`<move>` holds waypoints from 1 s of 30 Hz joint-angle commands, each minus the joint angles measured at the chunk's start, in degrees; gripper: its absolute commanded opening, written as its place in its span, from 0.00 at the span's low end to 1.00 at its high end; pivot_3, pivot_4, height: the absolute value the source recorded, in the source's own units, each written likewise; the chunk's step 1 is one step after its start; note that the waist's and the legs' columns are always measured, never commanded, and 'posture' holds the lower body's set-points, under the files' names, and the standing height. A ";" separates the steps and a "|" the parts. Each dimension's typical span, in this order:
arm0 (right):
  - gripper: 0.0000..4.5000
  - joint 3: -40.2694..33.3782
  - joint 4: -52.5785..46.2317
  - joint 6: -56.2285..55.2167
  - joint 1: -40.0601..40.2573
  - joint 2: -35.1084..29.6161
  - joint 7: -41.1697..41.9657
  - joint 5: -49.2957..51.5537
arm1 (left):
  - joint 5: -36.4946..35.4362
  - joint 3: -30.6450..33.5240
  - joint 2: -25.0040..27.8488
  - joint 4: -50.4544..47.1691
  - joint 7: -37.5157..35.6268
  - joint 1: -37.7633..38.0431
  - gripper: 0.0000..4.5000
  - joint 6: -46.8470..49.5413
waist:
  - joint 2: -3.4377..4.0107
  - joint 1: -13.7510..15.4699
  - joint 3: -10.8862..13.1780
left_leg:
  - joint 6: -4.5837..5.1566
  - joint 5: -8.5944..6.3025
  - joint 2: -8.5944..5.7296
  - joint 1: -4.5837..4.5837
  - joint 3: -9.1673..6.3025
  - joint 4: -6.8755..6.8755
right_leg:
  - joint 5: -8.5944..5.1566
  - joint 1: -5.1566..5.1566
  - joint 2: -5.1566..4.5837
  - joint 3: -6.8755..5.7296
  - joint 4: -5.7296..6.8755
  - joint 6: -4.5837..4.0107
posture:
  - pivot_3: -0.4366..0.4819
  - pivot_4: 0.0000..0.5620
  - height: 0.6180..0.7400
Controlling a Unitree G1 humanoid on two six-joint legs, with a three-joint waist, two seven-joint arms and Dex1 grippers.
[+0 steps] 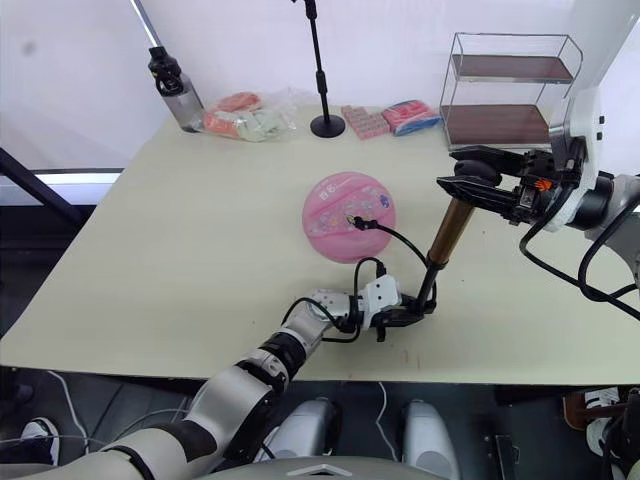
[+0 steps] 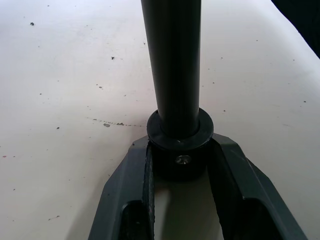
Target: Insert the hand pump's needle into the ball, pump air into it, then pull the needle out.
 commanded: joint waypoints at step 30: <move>0.37 15.05 7.13 -24.27 16.44 12.38 3.51 -21.89 | 3.04 -1.33 3.45 7.04 -0.20 4.24 0.23 5.36 | -0.49 -0.96 -0.87 | -0.03 -0.02 0.18 0.19 -0.05 -0.01 | -0.01 0.08 0.12 -0.05 0.01 -0.01 | 0.48 0.27 1.00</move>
